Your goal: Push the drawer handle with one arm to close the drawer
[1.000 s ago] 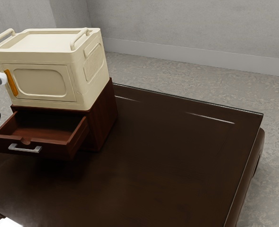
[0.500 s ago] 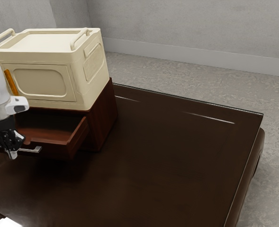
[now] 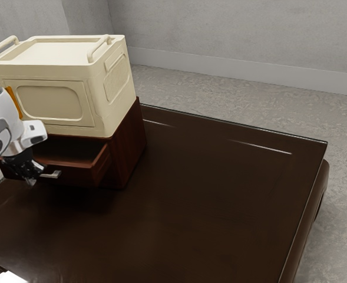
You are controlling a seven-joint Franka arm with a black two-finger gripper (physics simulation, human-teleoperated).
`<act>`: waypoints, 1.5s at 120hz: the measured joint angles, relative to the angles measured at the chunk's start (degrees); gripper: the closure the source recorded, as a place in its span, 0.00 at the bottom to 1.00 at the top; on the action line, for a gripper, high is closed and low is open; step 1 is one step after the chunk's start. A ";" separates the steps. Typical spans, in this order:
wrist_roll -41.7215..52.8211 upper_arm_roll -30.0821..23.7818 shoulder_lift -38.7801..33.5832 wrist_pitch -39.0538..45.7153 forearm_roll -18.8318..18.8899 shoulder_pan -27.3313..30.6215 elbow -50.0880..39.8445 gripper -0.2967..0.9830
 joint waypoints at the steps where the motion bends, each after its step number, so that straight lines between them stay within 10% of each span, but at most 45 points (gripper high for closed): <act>1: -0.06 0.00 0.07 0.33 0.03 -0.01 0.00 0.85; 128: -3.83 -0.29 12.53 20.36 2.49 -1.01 8.13 0.85; 164: -4.90 6.19 -1.22 4.64 1.56 -13.93 3.19 0.85; 180: -5.32 6.65 -4.41 -7.30 -1.19 -19.40 6.92 0.63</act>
